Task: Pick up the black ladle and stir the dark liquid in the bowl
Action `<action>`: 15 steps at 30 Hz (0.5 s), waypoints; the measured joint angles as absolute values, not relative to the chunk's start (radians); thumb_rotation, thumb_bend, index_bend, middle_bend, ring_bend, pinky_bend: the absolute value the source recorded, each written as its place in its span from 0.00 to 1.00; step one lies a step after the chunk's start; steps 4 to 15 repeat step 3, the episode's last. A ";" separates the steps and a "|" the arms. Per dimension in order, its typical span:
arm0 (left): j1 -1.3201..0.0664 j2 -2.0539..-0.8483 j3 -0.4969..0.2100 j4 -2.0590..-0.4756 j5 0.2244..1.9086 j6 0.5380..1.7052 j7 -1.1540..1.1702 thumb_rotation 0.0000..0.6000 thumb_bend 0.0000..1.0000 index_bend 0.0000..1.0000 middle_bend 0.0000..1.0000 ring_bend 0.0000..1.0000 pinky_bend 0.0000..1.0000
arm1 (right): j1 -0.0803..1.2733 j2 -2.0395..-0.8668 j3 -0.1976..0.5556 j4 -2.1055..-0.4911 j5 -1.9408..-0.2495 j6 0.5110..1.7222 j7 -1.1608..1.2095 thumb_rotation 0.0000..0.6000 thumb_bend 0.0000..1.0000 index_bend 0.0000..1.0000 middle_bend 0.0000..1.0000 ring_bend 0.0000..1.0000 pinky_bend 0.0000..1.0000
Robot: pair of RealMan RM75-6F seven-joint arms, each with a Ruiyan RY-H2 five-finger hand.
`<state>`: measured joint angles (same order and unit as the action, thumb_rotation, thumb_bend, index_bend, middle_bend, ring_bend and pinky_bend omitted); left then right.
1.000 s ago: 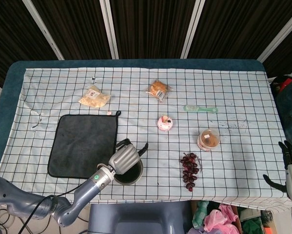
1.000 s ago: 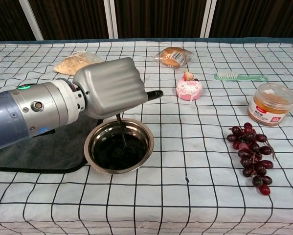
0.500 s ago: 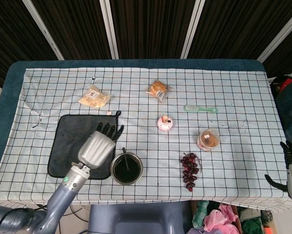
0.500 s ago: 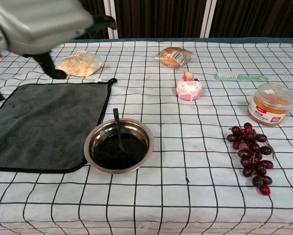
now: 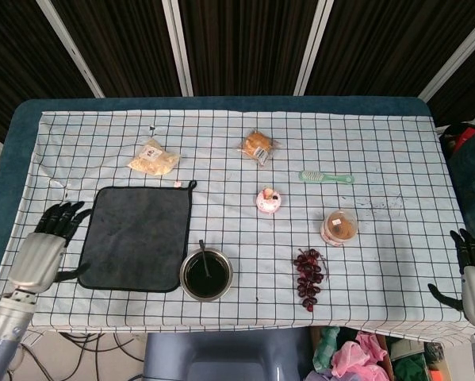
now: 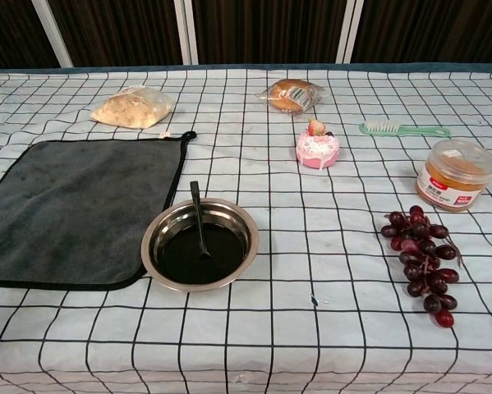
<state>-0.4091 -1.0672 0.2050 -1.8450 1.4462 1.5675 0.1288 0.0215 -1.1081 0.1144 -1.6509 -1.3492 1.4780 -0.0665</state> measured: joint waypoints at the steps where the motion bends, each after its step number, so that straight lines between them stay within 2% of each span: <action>1: -0.385 -1.056 0.212 -1.816 1.474 1.575 0.090 1.00 0.13 0.10 0.04 0.00 0.05 | 0.021 -1.108 0.114 -1.651 -1.350 1.480 -0.066 1.00 0.11 0.03 0.01 0.06 0.22; 3: -0.332 -1.035 0.222 -1.760 1.523 1.593 0.033 1.00 0.13 0.10 0.04 0.00 0.05 | 0.020 -1.107 0.114 -1.654 -1.353 1.484 -0.067 1.00 0.11 0.03 0.01 0.06 0.22; 15: -0.332 -1.035 0.222 -1.760 1.523 1.593 0.033 1.00 0.13 0.10 0.04 0.00 0.05 | 0.020 -1.107 0.114 -1.654 -1.353 1.484 -0.067 1.00 0.11 0.03 0.01 0.06 0.22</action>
